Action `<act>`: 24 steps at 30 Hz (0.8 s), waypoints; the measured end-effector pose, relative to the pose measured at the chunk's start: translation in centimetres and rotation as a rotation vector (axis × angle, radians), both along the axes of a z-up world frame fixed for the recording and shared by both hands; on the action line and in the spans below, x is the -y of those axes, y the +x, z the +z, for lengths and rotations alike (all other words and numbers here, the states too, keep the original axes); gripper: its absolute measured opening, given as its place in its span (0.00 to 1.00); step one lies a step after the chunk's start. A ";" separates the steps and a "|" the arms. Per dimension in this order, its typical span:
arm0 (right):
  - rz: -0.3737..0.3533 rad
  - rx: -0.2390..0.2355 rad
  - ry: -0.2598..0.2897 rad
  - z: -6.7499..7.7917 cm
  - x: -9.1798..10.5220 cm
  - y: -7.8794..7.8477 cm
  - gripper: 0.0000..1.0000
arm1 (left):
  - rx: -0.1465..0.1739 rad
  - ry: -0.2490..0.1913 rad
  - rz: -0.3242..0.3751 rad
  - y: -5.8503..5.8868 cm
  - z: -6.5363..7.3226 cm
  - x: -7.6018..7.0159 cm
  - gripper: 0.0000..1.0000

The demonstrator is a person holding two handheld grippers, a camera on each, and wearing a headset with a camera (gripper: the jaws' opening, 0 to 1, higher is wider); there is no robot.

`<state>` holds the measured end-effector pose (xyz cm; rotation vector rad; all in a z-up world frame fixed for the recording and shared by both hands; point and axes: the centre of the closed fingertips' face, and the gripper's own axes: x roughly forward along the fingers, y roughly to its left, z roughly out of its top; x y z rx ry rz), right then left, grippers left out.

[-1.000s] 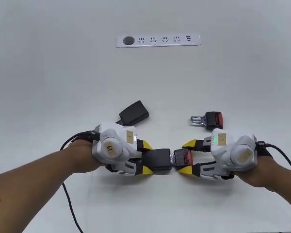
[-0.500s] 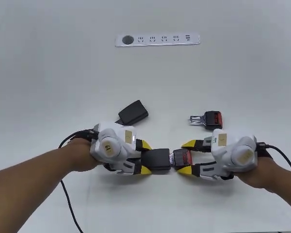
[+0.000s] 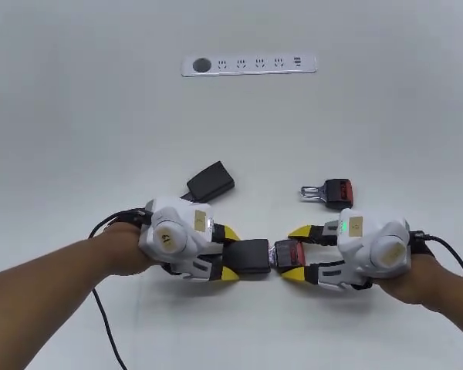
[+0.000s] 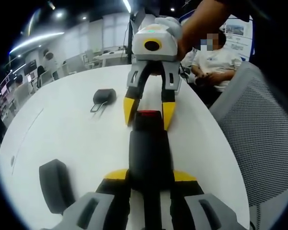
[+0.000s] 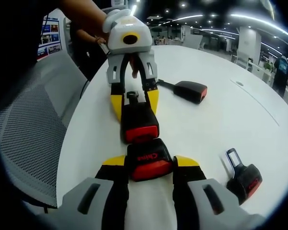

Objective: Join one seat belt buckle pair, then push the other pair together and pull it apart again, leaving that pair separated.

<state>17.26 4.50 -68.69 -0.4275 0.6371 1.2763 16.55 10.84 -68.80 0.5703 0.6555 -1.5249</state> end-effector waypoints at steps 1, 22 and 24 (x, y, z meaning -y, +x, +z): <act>0.000 0.000 0.001 0.0 0.0 0.0 0.34 | 0.000 0.000 -0.001 0.0 0.0 0.0 0.32; -0.003 0.006 0.007 0.1 -0.1 -0.1 0.34 | 0.001 0.008 -0.010 0.0 0.1 0.0 0.32; -0.003 0.005 0.007 0.1 -0.1 -0.1 0.34 | 0.001 0.008 -0.012 0.0 0.1 -0.1 0.32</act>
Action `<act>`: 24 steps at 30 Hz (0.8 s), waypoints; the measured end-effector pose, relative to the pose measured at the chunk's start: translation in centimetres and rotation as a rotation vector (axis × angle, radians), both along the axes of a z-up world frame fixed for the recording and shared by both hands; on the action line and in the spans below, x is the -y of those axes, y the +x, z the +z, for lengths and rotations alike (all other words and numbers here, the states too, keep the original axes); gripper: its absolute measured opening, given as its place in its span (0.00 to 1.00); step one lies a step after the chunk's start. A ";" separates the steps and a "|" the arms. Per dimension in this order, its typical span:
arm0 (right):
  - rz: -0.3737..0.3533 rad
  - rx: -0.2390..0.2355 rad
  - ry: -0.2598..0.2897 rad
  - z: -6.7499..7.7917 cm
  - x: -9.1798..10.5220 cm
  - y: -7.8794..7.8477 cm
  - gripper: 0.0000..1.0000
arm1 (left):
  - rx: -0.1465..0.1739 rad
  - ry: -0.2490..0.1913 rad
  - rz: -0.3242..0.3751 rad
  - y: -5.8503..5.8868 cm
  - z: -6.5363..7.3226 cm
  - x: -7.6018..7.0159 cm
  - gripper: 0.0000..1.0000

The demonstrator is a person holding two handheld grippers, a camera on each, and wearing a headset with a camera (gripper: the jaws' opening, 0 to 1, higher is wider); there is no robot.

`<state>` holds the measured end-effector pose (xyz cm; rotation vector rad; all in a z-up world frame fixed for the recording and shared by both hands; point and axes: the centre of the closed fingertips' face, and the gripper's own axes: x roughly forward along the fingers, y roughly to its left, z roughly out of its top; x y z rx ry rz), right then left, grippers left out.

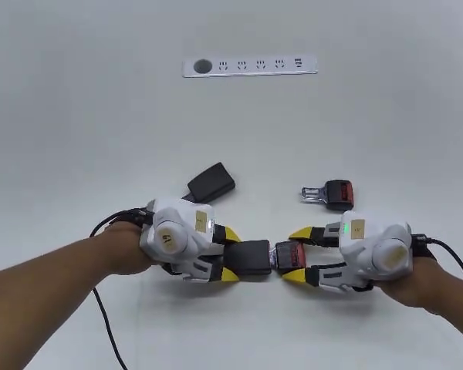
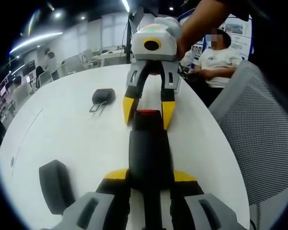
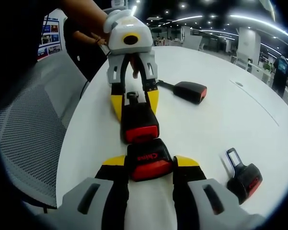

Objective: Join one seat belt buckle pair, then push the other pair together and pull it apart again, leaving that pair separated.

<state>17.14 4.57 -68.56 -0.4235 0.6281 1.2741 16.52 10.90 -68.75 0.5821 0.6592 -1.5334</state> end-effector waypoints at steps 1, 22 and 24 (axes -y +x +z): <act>0.000 0.000 0.000 0.0 0.0 0.0 0.34 | -0.001 0.000 0.000 0.0 0.0 0.0 0.32; 0.000 0.000 0.002 0.0 0.0 0.0 0.34 | -0.001 0.000 -0.005 0.0 0.0 0.0 0.32; 0.000 0.000 0.002 0.0 0.0 0.0 0.34 | -0.001 0.000 -0.005 0.0 0.0 0.0 0.32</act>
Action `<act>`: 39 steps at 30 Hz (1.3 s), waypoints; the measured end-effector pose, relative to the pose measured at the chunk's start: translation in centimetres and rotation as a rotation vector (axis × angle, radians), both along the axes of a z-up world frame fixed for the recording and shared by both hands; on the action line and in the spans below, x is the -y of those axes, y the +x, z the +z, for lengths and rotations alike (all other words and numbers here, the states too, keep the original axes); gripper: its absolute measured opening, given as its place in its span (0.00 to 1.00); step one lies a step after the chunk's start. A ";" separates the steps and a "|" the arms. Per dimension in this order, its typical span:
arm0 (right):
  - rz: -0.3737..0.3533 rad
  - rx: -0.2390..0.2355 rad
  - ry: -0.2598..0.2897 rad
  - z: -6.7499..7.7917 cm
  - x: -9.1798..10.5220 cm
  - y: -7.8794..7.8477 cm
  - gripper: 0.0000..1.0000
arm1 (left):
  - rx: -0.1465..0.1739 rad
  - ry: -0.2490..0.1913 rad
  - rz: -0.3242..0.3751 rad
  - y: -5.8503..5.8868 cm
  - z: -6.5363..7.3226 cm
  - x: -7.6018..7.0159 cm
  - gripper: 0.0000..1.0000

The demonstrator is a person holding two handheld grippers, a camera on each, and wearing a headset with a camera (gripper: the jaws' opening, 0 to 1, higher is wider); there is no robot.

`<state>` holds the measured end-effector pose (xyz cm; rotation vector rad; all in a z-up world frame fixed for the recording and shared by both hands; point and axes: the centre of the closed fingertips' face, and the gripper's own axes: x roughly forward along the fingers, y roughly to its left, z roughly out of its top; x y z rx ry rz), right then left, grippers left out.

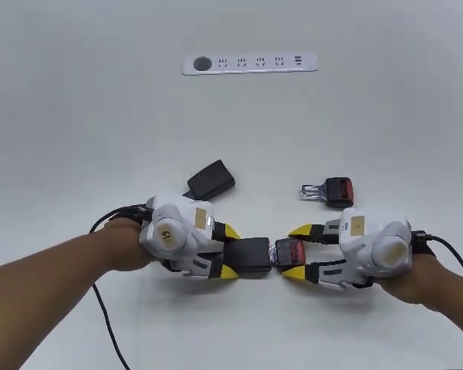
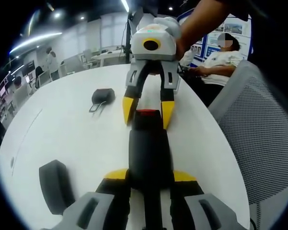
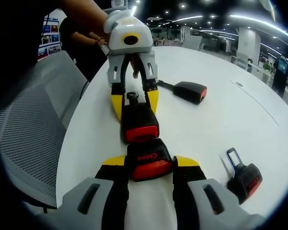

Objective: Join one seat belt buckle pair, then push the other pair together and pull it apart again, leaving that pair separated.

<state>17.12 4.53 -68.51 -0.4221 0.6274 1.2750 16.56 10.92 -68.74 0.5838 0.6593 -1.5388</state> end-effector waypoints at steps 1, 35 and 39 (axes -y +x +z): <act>0.000 0.000 0.000 0.0 0.0 0.0 0.34 | 0.000 0.000 0.000 0.0 0.0 0.0 0.32; -0.007 0.006 0.014 0.1 0.0 0.0 0.34 | 0.003 0.005 -0.005 -0.1 -0.1 0.0 0.32; -0.013 0.002 0.008 0.0 0.0 0.1 0.35 | 0.011 0.020 -0.009 -0.1 -0.1 0.1 0.33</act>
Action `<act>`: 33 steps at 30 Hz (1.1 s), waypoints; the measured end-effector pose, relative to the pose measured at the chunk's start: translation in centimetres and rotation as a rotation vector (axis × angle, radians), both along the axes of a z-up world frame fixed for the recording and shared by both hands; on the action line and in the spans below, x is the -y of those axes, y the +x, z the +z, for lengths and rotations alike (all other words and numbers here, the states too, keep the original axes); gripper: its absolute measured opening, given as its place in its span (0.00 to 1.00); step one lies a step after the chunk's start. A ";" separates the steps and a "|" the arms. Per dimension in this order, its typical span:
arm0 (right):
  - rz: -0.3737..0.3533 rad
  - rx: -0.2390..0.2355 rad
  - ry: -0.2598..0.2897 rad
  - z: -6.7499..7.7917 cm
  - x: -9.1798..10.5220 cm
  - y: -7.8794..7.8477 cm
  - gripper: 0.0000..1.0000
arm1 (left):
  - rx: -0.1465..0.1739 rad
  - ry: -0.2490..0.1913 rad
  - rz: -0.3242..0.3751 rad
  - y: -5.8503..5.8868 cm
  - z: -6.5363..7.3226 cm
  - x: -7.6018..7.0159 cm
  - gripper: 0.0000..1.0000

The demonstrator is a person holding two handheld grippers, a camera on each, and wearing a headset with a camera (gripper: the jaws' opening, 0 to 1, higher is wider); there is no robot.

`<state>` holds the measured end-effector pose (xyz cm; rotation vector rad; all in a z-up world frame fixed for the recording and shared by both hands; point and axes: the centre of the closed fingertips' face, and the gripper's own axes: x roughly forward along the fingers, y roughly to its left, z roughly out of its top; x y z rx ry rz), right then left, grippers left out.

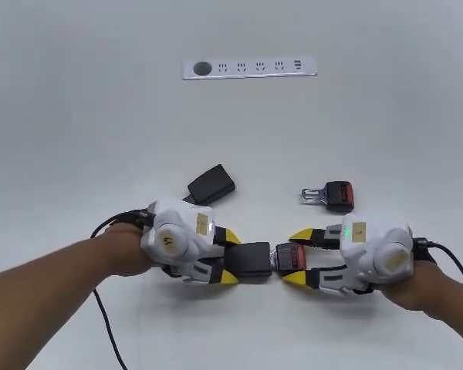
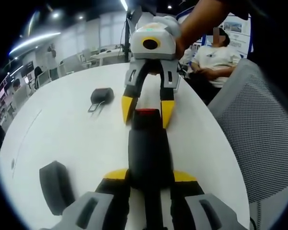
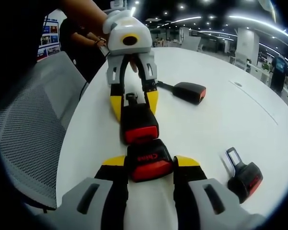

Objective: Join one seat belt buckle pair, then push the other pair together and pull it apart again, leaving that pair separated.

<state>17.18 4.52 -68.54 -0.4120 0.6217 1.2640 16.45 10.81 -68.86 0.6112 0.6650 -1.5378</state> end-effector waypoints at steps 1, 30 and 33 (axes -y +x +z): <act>0.001 0.004 -0.001 0.0 0.0 0.0 0.36 | 0.000 0.002 0.004 0.0 0.0 0.0 0.33; -0.159 0.076 -0.013 4.6 5.7 5.8 0.72 | 0.131 -0.010 0.333 7.2 4.9 -7.1 0.64; -0.165 0.075 -0.034 4.3 6.8 6.9 0.74 | 0.123 -0.021 0.369 8.8 5.0 -7.3 0.64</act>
